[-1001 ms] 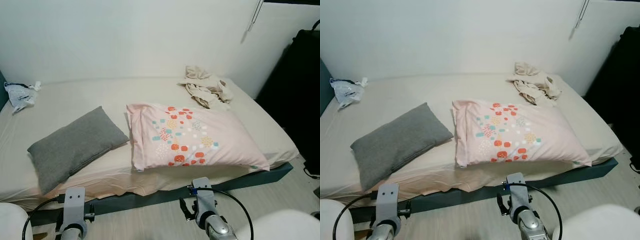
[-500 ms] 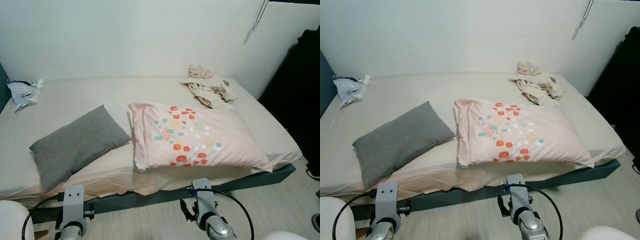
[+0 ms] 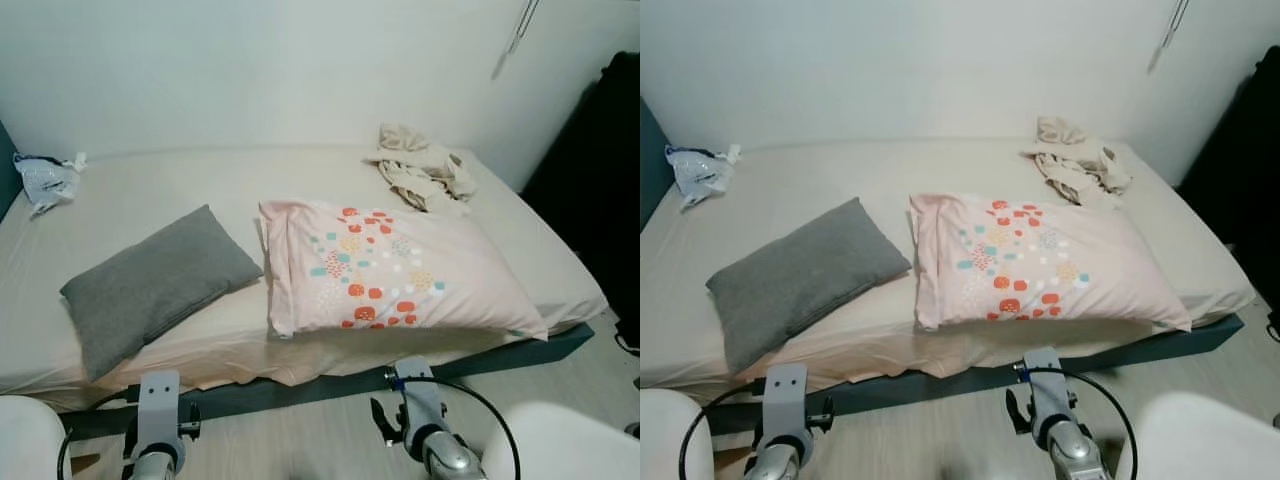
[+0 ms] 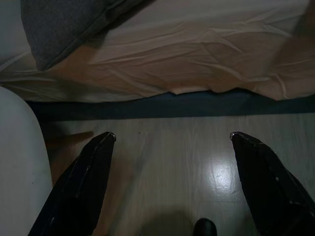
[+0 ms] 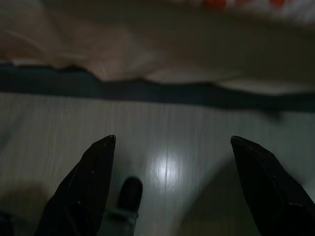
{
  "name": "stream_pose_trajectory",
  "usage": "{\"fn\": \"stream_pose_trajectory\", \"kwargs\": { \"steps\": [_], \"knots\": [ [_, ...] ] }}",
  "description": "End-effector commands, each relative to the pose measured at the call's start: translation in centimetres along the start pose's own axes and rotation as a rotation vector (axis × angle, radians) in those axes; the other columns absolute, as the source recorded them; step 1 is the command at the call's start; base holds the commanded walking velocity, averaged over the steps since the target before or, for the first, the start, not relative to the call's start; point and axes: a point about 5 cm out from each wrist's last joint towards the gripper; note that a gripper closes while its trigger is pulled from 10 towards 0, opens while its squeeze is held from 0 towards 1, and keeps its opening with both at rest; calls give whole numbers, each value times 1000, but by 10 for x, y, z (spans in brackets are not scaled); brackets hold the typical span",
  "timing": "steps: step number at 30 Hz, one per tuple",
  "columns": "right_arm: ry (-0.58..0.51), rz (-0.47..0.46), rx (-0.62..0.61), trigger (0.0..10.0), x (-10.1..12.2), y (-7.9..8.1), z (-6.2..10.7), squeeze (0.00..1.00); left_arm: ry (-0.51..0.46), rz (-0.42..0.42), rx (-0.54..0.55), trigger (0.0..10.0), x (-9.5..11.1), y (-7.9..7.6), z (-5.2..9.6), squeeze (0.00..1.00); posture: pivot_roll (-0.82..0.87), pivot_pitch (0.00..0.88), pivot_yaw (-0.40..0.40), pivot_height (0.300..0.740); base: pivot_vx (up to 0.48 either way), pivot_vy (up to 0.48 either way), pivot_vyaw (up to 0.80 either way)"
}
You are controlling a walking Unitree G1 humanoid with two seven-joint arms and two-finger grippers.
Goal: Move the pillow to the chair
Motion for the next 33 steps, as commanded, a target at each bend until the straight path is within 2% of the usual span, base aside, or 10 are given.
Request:
{"fn": "stream_pose_trajectory", "kwargs": {
  "steps": [1, 6, 12, 16, 20, 23, 25, 26, 30, 33],
  "knots": [
    [-1, -11, -12, 10000, -5, -7, 4, 0, 27, -15, -34, 10000, -6, -9, 3, 0, -7, 135, -61, 740, 0, 0, 0],
    [6, 16, 4, 10000, -16, -12, 13, 0, 20, -50, -120, 10000, -5, -25, 4, 0, -41, 133, -38, 740, 0, 0, 0],
    [-44, -10, -4, 10000, -8, -15, 12, 0, -5, -64, -170, 10000, 3, -32, 1, 0, -57, 128, -11, 740, 0, 0, 0],
    [-106, -49, -31, 10000, 2, -13, 10, 0, -7, -70, -158, 10000, 7, -25, -5, 0, -43, 90, -7, 740, 0, 0, 0],
    [-243, -62, -30, 10000, 31, -2, 2, 0, -37, -59, -79, 10000, 17, -5, -12, 0, -12, 66, 2, 740, 0, 0, 0],
    [-262, -65, -20, 10000, 53, 1, -9, 0, -85, -39, -41, 10000, 38, -1, -22, 0, 28, 99, -31, 740, 0, 0, 0],
    [-264, -38, 15, 10000, 63, 6, -13, 0, -108, -14, -7, 10000, 47, 3, -26, 0, 22, 57, -39, 740, 0, 0, 0],
    [-288, -46, 41, 10000, 72, 8, -15, 0, -114, 59, 44, 10000, 54, 7, -28, 0, 16, 47, -48, 740, 0, 0, 0],
    [-309, -74, 49, 10000, 78, 9, -16, 0, -108, 89, 52, 10000, 58, 7, -30, 0, 22, 0, -20, 740, 0, 0, 0],
    [-310, -73, 49, 10000, 80, 10, -17, 0, -99, 91, 33, 10000, 59, 3, -32, 0, 19, 7, -12, 740, 0, 0, 0]
  ]
}}
Point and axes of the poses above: a point about 5 cm out from each wrist's last joint towards the gripper, its own z axis pointing back from the gripper into the wrist, its own x axis along the axis of the wrist's last joint, y = z × x, and after that the axes turned 8 degrees about -z, right-handed
